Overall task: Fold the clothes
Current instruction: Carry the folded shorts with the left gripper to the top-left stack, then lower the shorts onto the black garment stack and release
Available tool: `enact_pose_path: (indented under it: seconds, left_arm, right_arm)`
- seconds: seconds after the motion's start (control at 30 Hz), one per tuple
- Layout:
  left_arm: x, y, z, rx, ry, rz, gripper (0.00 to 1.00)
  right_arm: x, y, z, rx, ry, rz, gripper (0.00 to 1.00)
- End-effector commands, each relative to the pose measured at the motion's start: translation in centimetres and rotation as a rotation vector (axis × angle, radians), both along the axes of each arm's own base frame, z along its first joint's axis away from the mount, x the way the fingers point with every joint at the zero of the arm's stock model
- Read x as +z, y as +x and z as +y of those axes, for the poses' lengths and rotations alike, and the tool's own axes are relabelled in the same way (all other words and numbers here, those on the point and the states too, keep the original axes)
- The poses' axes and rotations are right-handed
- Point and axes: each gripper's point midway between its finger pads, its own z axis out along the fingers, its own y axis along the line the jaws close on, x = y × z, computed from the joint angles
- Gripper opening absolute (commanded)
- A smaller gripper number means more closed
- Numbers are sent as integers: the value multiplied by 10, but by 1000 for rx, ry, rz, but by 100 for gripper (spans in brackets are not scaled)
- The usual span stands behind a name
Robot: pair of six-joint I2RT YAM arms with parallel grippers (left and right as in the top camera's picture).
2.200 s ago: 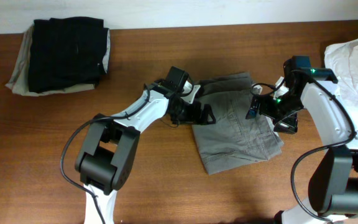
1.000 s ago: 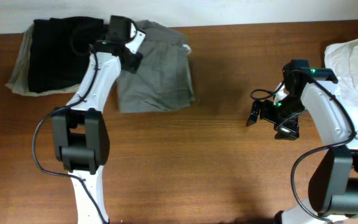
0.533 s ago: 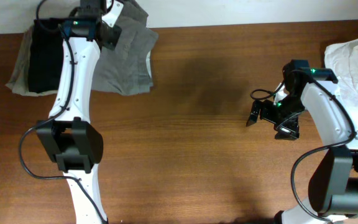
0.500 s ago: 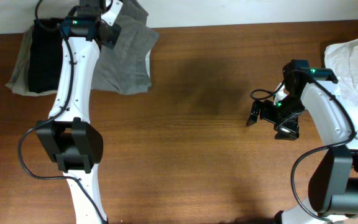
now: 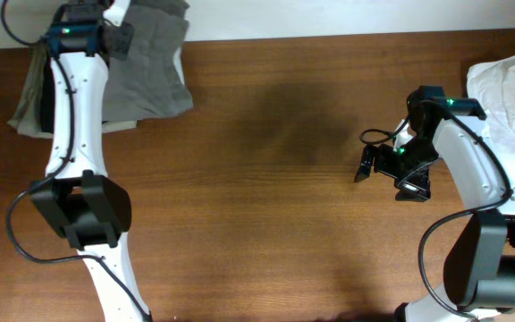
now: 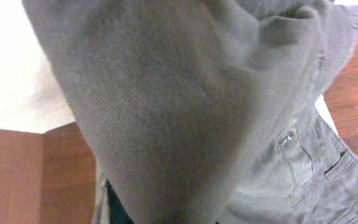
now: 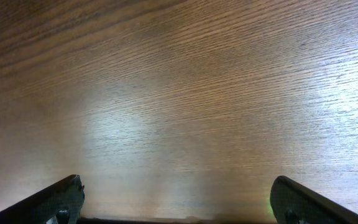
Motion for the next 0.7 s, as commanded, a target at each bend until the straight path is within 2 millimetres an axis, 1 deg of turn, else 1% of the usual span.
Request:
enact_pose_path:
  seconds: [0.0,0.07,0.13,0.2,0.23,0.33,0.4,0.5,0.57,0.67]
  left_arm:
    - [24,9,16,19,23,-81,1]
    - [31,14,20,18,29,-118,1]
    - [34,18,19,-31,41,-131,1]
    - [37,21,26,-35,39,-150,1]
    - [38,22,29,-31,38,-159,1]
    - [42,23,49,-2,42,-184,1]
    - [42,23,58,0,30,-187,1]
    - [35,23,66,-31,-18,-183,1]
    - [26,26,74,-24,-25,-178,1]
    - [8,31,85,-8,-28,-162,1]
  right_arm:
    - [9,4,0,10,-9,-36,99]
    - [9,3,0,10,-9,-33,99]
    - [9,2,0,26,-7,-34,99]
    - [9,0,-2,29,-22,-23,99]
    - [8,-1,-4,30,-32,-18,99]
    - [8,-5,-7,33,-52,-4,99]
    - [8,-6,-8,34,-55,2,99]
    - [8,-6,-7,33,-54,3,99]
    - [8,-7,-7,33,-54,5,99]
    - [8,-9,-7,34,-53,12,99]
